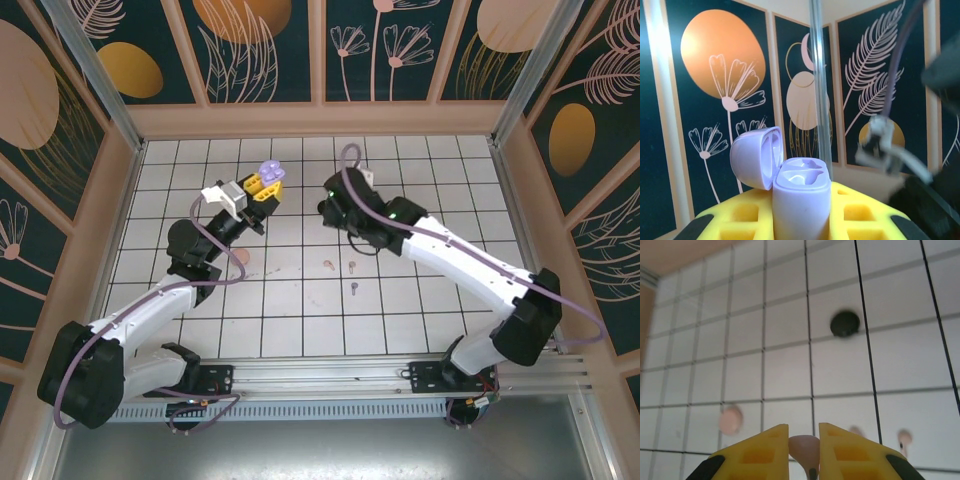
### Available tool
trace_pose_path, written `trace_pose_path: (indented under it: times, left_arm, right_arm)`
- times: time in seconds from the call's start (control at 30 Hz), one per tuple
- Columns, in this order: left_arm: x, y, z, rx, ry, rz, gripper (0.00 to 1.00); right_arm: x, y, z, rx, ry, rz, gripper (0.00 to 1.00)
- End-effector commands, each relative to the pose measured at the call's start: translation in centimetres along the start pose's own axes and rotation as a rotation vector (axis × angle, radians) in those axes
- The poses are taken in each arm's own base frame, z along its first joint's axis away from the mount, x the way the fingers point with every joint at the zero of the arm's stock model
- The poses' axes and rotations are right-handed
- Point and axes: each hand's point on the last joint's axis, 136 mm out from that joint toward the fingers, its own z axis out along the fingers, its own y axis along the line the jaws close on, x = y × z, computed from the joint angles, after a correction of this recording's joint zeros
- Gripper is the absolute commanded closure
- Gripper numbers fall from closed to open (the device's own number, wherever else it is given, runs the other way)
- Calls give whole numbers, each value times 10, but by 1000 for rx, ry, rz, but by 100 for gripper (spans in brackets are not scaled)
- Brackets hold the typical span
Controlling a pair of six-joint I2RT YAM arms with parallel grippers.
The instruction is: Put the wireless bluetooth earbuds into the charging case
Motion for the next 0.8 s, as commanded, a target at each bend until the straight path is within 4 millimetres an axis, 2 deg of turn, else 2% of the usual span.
trace_pose_path:
  times: [0.0,0.2,0.33,0.5,0.77]
  left_arm:
    - [-1,-11,-3,46,-25,119,100]
    - [11,-9,5,28,7,196,100]
    - [17,-11,15,51,26,201,100]
    - [23,-16,24,81,35,187,100]
    - [20,-21,33,115,31,149,100]
  right_arm:
    - [-51,14,-35,-52,-125,-60,82]
    - [-102,51,-72,-157,-248,-110,81]
    - [-118,74,-85,-235,-293,-141,81]
    - [-121,97,-94,-305,-329,-191,81]
    - [-97,125,-97,-374,-334,-289,81]
